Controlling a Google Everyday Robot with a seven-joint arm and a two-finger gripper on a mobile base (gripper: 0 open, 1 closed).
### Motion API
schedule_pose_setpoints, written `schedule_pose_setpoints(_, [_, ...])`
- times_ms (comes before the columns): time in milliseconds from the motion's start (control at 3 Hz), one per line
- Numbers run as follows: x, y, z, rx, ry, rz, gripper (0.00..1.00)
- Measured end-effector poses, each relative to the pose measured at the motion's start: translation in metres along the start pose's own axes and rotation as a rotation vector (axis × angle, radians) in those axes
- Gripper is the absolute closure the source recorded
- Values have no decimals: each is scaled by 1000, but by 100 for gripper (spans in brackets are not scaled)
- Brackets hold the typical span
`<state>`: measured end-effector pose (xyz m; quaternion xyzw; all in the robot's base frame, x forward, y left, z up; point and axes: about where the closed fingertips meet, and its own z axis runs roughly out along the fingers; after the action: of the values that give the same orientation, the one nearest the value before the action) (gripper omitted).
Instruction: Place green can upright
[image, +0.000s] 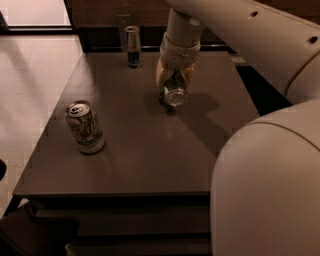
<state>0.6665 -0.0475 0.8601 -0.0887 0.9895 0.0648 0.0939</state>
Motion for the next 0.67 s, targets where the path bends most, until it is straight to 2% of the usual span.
schedule_pose_setpoints(333, [0, -27, -41, -49, -161, -69, 100])
schedule_pose_setpoints(667, [-10, -44, -83, -136, -378, -187, 100])
